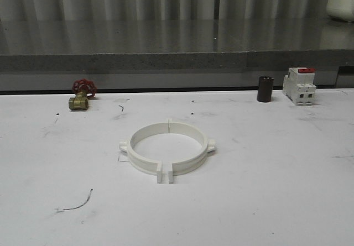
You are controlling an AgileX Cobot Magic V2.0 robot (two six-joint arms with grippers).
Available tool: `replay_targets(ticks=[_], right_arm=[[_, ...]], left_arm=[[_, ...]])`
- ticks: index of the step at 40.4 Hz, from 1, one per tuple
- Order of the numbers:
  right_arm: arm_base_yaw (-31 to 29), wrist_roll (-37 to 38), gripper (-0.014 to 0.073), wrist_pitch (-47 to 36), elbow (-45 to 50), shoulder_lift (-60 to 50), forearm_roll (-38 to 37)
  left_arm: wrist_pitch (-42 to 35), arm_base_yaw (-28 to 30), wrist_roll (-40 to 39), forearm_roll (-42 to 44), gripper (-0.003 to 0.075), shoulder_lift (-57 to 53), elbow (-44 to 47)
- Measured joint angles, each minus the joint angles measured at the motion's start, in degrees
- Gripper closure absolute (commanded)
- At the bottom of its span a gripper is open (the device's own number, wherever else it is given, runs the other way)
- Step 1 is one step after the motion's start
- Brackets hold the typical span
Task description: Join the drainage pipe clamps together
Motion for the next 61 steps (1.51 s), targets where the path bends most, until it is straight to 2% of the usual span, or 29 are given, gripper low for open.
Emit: replay_targets(ticks=[38,41,46,50,56,61], right_arm=[[0.00,-0.03,0.0663,0.00,0.00,0.00,-0.10],[0.00,-0.03,0.0663,0.00,0.00,0.00,-0.10],[0.00,-0.03,0.0663,0.00,0.00,0.00,-0.10],[0.00,-0.03,0.0663,0.00,0.00,0.00,-0.10],[0.00,-0.03,0.0663,-0.10,0.00,0.00,-0.10],[0.00,-0.03,0.0663,-0.10,0.00,0.00,-0.22]], left_arm=[[-0.39,0.11,0.00,-0.22,0.0741,-0.39,0.63],[-0.94,1.05,1.58,-2.69,0.0741,-1.52,2.28],[-3.14,3.66,10.97,-12.28,0.0741,-4.51,6.43],[-5.88,5.44,15.06,-16.82,0.0741,-7.29,10.66],[-9.19,6.97,16.40,-18.32,0.0741,-8.46,17.32],[-9.03,8.00,16.48,-19.39,0.0741,-8.46,17.77]])
